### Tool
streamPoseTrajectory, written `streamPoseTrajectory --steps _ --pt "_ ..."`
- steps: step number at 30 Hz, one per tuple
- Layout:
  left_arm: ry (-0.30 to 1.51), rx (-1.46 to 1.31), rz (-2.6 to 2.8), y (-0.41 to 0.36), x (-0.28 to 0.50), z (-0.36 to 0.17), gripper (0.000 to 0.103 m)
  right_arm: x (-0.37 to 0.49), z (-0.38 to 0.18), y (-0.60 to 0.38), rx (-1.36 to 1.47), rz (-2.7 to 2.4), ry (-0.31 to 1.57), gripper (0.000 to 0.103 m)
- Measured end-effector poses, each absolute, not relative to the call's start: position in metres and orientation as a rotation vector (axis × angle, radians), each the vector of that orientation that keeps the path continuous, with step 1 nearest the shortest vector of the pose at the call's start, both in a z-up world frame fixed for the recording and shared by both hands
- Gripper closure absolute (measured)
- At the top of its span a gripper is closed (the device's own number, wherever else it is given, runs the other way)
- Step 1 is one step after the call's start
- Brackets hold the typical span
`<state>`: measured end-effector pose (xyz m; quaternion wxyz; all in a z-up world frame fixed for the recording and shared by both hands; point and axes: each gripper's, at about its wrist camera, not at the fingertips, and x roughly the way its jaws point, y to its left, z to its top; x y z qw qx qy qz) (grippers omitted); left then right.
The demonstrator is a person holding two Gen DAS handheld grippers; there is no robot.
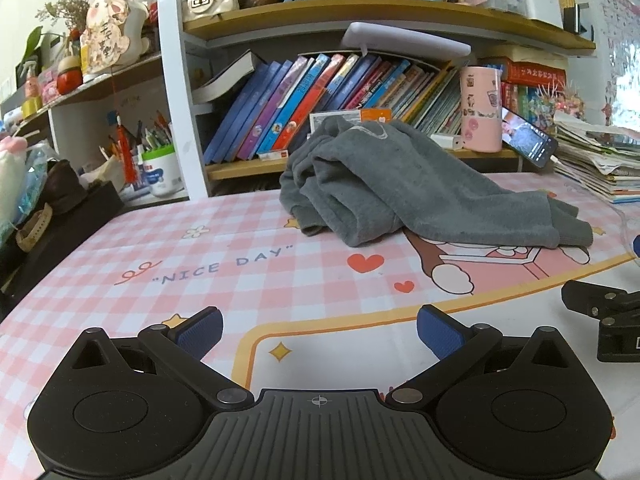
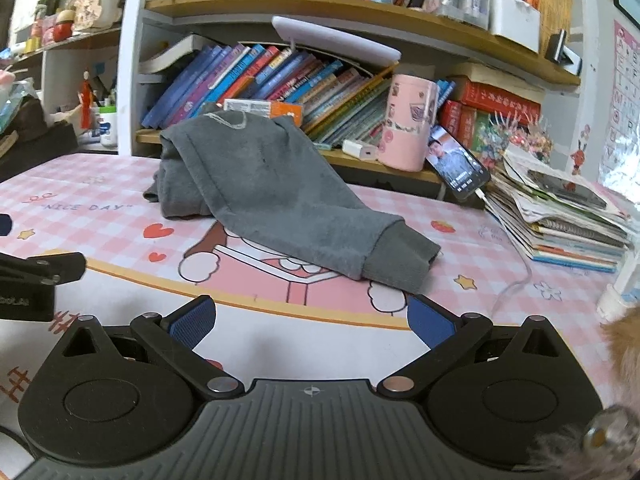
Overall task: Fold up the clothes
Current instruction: 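Grasp the grey sweatshirt with the left gripper and lift it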
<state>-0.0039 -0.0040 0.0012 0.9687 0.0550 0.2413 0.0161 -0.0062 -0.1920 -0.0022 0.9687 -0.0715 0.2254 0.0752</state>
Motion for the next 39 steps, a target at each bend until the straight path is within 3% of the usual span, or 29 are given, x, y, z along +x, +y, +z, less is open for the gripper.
streamPoseTrajectory --steps 18,28,33,39 --pt "0.496 0.099 -0.009 -0.004 0.000 0.001 0.000 0.001 0.000 -0.195 -0.064 0.251 0.496 0.000" --pt "0.462 0.086 0.003 0.005 0.026 0.011 0.000 0.037 0.018 -0.182 -0.154 0.282 0.414 0.000" --pt "0.435 0.091 0.033 0.012 0.052 0.020 0.000 0.057 0.028 -0.175 -0.141 0.261 0.248 0.000" --pt "0.412 0.070 0.065 0.022 0.087 0.031 0.000 0.100 0.025 -0.176 0.024 0.455 0.397 0.000"
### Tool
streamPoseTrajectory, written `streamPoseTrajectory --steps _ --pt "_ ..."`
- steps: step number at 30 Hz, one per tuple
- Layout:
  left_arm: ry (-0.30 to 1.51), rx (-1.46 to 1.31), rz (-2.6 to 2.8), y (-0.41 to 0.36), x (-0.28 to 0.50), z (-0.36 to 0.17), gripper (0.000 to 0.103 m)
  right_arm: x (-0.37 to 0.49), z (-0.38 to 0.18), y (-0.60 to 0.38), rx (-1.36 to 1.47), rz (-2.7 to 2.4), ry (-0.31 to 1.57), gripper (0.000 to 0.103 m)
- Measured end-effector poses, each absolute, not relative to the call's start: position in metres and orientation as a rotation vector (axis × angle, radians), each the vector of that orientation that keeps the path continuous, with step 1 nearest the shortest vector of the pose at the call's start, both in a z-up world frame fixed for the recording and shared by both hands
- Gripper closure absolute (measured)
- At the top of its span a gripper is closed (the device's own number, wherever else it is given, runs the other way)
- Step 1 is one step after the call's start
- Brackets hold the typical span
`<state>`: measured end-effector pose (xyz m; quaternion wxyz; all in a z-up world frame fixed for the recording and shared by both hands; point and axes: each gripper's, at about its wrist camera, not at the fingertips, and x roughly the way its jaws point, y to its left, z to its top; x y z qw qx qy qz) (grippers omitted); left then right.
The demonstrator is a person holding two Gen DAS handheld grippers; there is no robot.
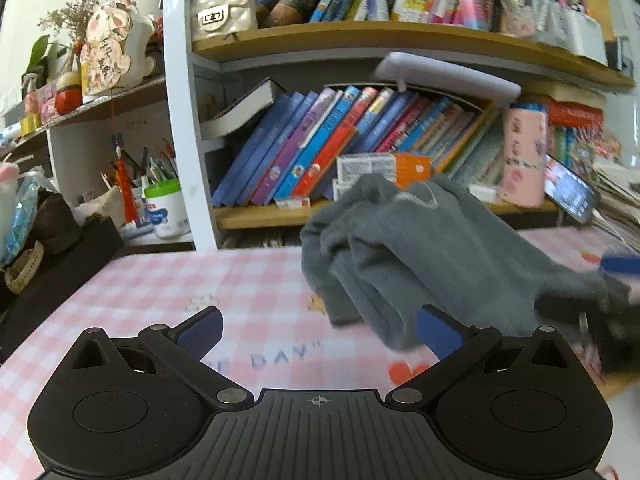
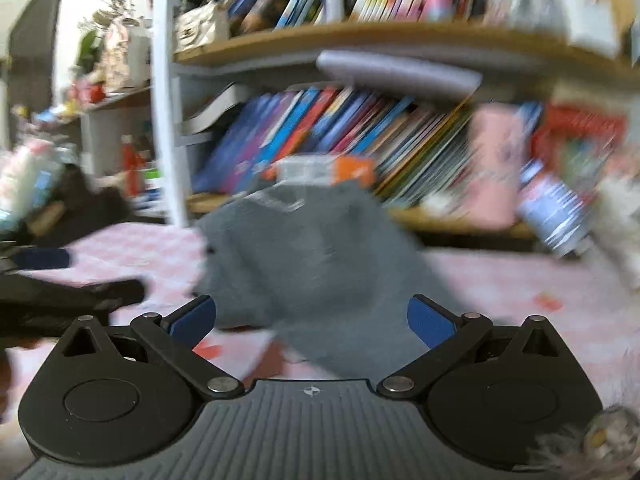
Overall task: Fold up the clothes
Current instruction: 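Grasp the grey sweatshirt with the left gripper and lift it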
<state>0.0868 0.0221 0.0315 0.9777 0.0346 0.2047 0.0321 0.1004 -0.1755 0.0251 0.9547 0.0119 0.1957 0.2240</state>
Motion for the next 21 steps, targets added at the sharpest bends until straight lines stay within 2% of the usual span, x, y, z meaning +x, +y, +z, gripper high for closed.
streamPoseTrajectory --steps 8,12,14,17,18,19,20,21 --pt "0.434 0.002 -0.036 0.024 0.133 0.023 0.001 0.105 0.015 -0.186 0.019 0.448 0.414 0.002" --pt "0.469 -0.053 -0.043 0.021 0.160 0.015 0.009 0.102 0.019 -0.198 0.005 0.438 0.373 0.005" --pt "0.483 -0.112 -0.058 0.023 0.172 0.012 0.013 0.104 0.016 -0.197 -0.034 0.414 0.379 0.011" --pt "0.537 -0.236 -0.103 0.028 0.191 0.004 0.034 0.107 0.010 -0.195 -0.063 0.393 0.406 0.011" --pt "0.559 -0.271 -0.111 0.028 0.197 0.001 0.049 0.108 0.010 -0.194 -0.067 0.393 0.411 0.011" --pt "0.575 -0.306 -0.109 0.029 0.202 -0.002 0.059 0.108 0.010 -0.194 -0.070 0.397 0.412 0.011" --pt "0.580 -0.342 -0.109 0.032 0.205 -0.005 0.063 0.108 0.010 -0.193 -0.078 0.399 0.412 0.011" --pt "0.579 -0.376 -0.114 0.035 0.207 -0.006 0.071 0.108 0.008 -0.192 -0.088 0.397 0.417 0.011"
